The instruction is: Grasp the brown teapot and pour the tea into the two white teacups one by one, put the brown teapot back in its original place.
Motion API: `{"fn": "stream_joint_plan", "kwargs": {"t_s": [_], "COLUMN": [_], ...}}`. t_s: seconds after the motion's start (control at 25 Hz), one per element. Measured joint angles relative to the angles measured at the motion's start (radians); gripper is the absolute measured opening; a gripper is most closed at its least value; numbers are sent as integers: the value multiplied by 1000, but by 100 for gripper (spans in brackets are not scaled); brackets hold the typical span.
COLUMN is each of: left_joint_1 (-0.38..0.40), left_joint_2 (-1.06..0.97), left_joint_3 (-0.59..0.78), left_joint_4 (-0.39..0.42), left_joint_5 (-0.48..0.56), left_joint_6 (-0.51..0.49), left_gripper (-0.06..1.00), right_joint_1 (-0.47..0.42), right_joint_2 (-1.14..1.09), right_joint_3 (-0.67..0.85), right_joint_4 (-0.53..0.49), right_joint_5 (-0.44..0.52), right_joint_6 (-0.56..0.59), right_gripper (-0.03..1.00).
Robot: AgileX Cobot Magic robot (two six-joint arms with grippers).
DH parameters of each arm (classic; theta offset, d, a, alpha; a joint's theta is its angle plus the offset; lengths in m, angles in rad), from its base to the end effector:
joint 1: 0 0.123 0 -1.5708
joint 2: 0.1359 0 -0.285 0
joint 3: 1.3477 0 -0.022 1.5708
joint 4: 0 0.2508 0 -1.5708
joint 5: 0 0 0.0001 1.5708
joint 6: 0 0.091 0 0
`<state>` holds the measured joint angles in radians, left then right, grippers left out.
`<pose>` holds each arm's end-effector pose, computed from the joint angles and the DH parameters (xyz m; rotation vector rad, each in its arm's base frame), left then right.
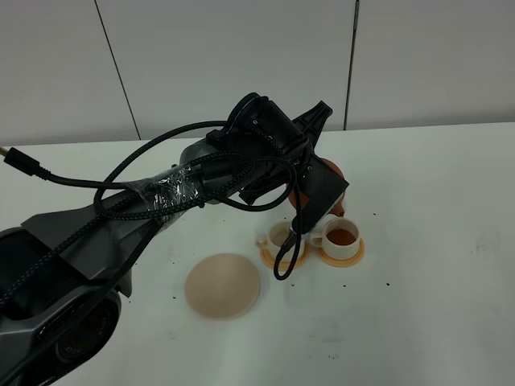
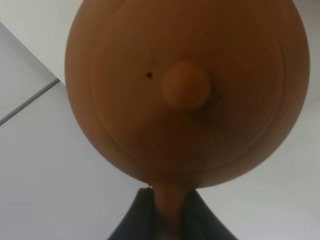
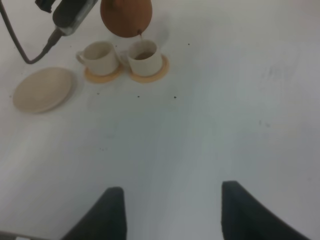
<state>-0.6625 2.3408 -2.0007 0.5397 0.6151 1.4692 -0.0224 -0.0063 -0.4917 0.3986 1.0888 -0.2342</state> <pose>0.4371 -0.3067 0.1951 2.3943 0.8445 0.9186 -0.0088 0.0315 0.2780 -0.2382 2.0097 0.3172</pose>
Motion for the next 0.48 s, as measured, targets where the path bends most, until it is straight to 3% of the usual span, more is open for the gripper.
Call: {"fn": "stream_joint_plan", "kwargs": {"t_s": [0.48], "left_joint_1": [0], "left_joint_2": [0], "left_joint_3": [0], "left_joint_4": [0], "left_joint_5": [0], "left_joint_6": [1], "left_gripper": [17], "right_joint_1": [0], "right_joint_2": [0], "right_joint_3": [0], "right_joint_4": [0], "right_joint_5": [0], "right_joint_6": [0], "right_gripper": [42]}}
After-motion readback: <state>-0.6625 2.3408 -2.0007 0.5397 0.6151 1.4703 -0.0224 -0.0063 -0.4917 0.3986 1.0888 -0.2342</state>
